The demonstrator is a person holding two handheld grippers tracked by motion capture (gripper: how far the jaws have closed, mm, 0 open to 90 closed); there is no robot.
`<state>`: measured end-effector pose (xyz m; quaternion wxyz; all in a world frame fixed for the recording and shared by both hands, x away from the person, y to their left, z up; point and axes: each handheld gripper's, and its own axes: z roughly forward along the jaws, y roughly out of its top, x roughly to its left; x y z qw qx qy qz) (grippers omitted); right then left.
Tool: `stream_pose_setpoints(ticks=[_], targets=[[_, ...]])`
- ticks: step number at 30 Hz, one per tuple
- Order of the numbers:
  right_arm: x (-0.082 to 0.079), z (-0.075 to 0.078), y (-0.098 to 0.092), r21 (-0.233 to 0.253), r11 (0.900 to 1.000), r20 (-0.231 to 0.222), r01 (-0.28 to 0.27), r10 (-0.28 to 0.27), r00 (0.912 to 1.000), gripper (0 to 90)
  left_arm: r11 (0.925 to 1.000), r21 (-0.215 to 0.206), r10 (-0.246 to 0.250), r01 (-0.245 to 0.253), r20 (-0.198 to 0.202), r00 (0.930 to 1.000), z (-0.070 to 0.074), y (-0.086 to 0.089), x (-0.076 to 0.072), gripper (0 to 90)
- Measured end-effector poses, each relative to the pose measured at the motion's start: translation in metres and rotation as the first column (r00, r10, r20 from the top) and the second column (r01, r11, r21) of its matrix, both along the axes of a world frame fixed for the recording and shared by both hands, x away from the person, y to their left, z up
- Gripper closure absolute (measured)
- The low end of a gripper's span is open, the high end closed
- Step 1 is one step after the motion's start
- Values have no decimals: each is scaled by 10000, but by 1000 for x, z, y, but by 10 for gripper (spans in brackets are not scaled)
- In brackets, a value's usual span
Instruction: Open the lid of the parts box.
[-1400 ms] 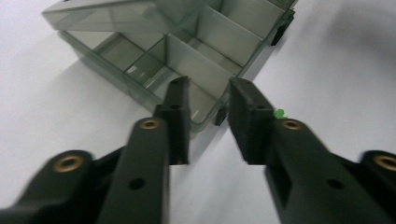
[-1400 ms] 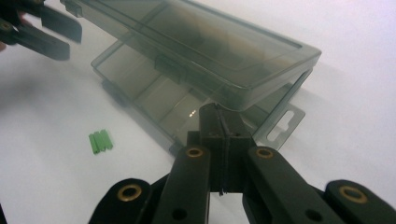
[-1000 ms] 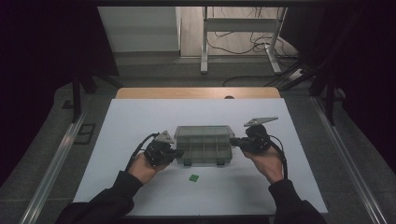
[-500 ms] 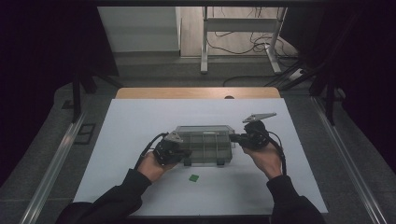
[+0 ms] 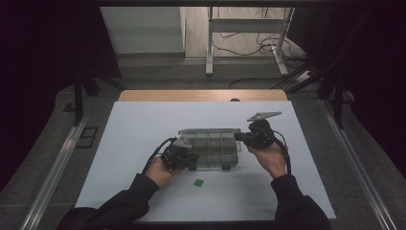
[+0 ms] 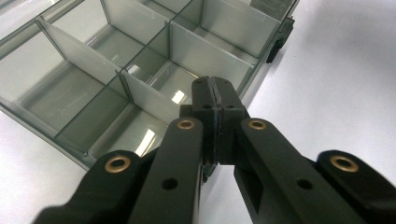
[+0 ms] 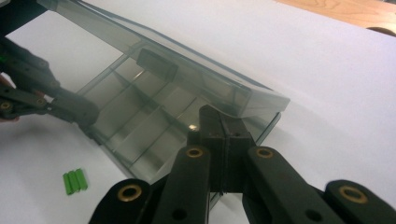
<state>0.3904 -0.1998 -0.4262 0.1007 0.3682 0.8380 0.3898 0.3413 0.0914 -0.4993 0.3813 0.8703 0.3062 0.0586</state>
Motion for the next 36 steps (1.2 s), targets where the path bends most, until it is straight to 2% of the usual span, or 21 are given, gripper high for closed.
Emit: stream_pose_setpoints(ticks=[8, 19, 36], targets=[[13, -1, 2, -12, 9999, 133, 152, -152, 9998, 894, 9999, -14, -112, 112, 58, 9999, -2, -1, -1, 897], [30, -6, 2, 131, 9990, 45, 428, -429, 9991, 894, 9999, -48, -89, 89, 27, 10000, -2, -1, -1, 897], [50, -12, 10, 87, 9986, 143, 528, -529, 9985, 894, 9999, -74, -116, 115, -86, 9999, -2, 0, 0, 897]])
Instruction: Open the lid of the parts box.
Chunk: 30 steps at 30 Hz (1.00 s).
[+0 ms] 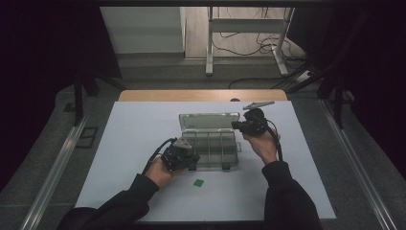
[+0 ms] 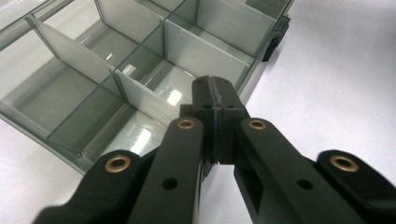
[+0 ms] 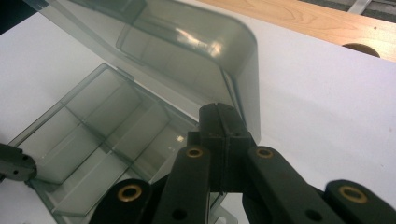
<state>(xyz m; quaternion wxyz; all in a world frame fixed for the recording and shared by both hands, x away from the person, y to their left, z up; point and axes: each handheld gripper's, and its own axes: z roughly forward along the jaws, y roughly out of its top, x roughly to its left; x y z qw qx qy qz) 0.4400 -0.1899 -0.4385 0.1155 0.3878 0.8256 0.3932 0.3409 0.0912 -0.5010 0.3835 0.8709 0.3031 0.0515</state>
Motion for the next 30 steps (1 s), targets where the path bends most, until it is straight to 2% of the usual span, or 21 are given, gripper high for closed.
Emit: stream_pose_setpoints(ticks=[7, 19, 30], targets=[[8, -6, 0, 158, 9998, -39, 110, -109, 9999, 894, 10000, -54, -15, 15, -75, 10000, 0, 1, 1, 897], [19, -7, 2, 139, 9995, -50, 277, -277, 9996, 894, 10000, -67, -39, 39, -115, 9999, 0, 1, 2, 897], [30, -16, 3, 116, 9989, -171, 460, -458, 9988, 894, 9999, -110, -11, 9, -229, 9997, 0, 1, 2, 896]])
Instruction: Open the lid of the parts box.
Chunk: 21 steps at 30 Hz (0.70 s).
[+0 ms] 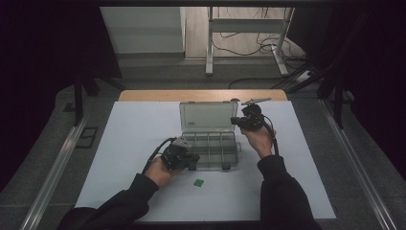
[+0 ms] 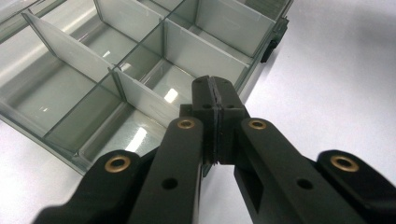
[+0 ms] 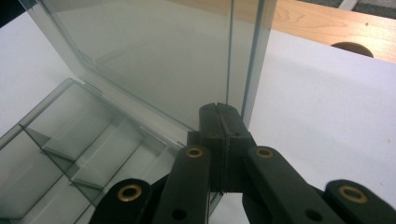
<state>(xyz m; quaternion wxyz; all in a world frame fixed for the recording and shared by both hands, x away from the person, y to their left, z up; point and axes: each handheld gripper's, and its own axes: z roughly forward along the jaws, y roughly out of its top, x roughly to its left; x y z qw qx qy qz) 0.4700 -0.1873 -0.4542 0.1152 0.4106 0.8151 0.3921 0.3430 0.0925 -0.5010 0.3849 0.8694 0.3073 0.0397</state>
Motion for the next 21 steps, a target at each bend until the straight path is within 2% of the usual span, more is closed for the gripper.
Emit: stream_pose_setpoints(ticks=[14, 21], targets=[[11, -14, 1, -246, 9995, -234, 204, -210, 9995, 894, 10000, 8, -11, 11, 14, 10000, 0, 0, 0, 896], [11, -17, 1, -297, 9993, -401, 237, -249, 9989, 893, 9999, -137, -10, 8, -131, 9999, 0, 2, 1, 894]])
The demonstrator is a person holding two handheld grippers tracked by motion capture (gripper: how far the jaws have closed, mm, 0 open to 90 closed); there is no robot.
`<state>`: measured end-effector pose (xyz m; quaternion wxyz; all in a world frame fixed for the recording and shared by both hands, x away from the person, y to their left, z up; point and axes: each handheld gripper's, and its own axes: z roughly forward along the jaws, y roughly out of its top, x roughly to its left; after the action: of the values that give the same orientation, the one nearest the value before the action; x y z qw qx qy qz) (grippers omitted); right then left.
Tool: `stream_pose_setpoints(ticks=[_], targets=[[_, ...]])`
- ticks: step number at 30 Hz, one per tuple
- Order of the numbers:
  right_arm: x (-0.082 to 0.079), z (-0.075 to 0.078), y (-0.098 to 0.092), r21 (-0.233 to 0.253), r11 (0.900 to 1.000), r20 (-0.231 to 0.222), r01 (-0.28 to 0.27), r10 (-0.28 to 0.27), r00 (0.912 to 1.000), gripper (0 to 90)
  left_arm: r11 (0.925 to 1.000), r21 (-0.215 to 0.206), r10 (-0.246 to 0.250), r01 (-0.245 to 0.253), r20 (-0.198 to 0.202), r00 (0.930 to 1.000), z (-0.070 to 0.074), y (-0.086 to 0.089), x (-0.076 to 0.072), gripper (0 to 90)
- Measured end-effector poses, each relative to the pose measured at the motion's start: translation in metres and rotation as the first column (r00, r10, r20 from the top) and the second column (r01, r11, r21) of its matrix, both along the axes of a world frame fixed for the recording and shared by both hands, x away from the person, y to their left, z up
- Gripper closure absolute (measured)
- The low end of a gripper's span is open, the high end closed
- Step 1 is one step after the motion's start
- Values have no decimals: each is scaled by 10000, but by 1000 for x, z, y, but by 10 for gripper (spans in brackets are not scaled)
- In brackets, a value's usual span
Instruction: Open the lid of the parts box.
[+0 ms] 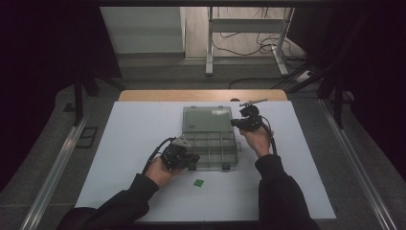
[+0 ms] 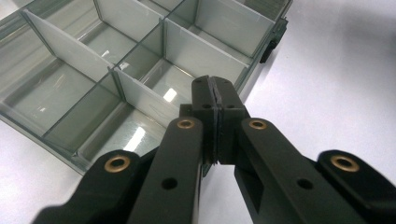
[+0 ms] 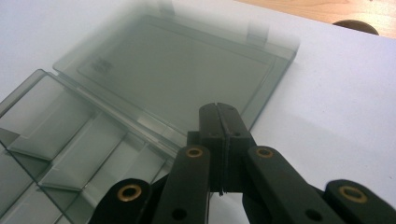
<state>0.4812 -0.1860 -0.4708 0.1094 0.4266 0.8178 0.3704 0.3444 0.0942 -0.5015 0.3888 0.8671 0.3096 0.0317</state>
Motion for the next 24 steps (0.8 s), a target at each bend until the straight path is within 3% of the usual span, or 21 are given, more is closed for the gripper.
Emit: stream_pose_setpoints(ticks=[12, 19, 24], targets=[[-17, 16, 1, 13, 9990, 233, -442, 442, 9988, 824, 9997, -257, -1, -2, -132, 9999, 0, 3, 1, 873], [-31, 21, 3, -406, 9967, 336, -702, 716, 9969, 752, 9991, -434, 21, -25, -75, 10000, 7, 7, 0, 837], [-40, 26, 0, -344, 9965, 399, -762, 775, 9962, 707, 9991, -419, 28, -27, 23, 10000, 14, 10, -3, 786]])
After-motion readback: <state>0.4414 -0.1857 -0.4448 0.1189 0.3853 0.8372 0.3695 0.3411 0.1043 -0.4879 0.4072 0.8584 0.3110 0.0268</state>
